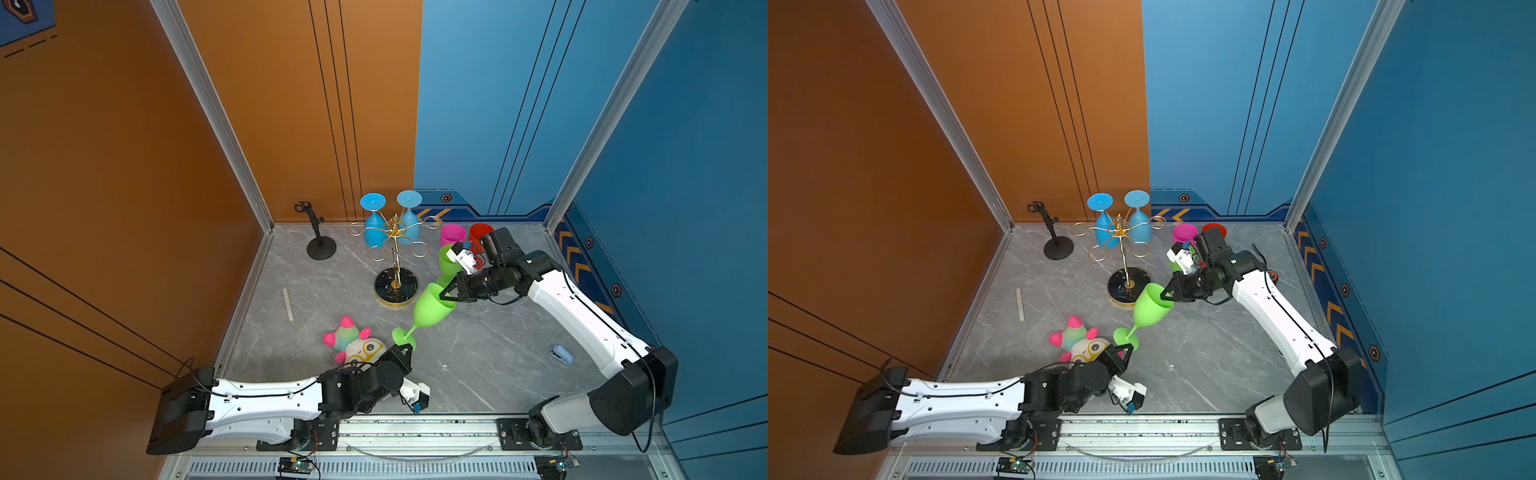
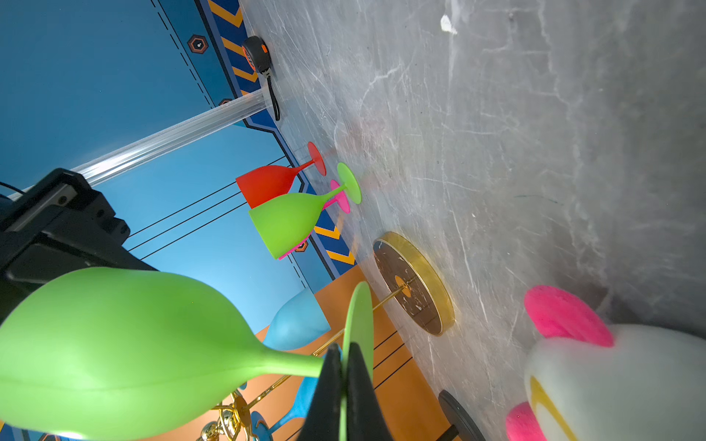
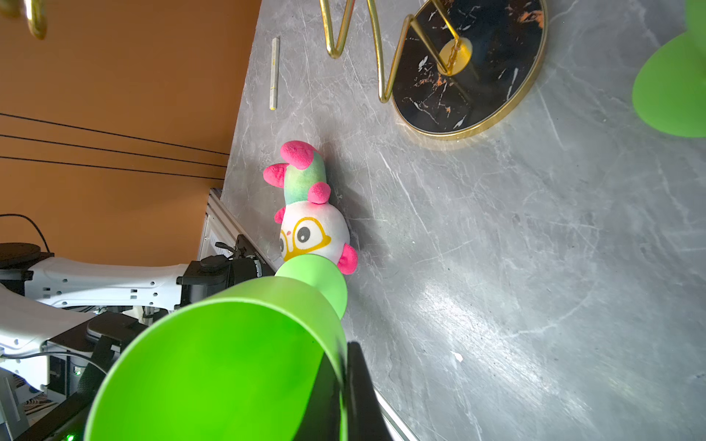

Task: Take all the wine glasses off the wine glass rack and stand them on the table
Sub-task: 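Open the left gripper and draw it back while the right gripper holds the green glass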

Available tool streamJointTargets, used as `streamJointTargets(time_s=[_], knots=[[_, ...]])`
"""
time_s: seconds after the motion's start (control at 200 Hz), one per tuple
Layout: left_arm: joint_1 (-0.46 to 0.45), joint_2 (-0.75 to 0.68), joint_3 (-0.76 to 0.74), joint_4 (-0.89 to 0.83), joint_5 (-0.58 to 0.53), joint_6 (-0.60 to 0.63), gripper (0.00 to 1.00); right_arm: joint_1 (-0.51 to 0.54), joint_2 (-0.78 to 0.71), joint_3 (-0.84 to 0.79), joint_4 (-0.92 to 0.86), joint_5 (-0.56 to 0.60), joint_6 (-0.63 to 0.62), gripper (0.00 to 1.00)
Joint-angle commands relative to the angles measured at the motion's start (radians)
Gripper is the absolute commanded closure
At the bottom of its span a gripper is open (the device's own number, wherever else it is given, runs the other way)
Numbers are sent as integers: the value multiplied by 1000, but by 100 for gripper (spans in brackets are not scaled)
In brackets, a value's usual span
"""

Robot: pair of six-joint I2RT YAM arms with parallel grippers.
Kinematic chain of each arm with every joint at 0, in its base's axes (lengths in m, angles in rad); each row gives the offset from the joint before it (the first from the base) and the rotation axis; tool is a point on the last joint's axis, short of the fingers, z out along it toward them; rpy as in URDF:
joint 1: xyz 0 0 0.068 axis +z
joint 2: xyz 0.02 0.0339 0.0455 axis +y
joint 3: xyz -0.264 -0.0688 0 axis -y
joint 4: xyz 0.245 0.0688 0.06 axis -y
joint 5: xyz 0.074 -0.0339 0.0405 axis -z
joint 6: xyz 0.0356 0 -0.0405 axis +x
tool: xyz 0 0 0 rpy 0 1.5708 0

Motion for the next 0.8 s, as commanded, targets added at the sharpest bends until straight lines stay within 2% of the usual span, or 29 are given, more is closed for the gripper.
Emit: streamJointTargets(time_s=[0.0,0.15,0.22,0.385,0.455,0.596,0.676,0.791], knots=[[7,-11,-16,21,-19,-5,89,4,10,32,-19,8,-7,98],[8,-10,-17,21,-13,-13,87,2,10,40,-20,24,-9,100],[8,-13,-18,21,-10,-17,83,-1,9,42,-20,33,-10,100],[8,-16,-18,20,-7,-37,67,-21,-12,51,-19,65,-12,100],[6,-24,-18,21,-4,-63,56,-34,-24,52,-22,96,-14,100],[0,-54,-8,21,14,-165,41,-54,-52,57,-33,187,-25,100],[-4,-77,15,21,15,-269,33,-64,-67,61,-42,239,-35,100],[-4,-116,48,21,8,-424,27,-73,-80,75,-77,324,-61,100]])
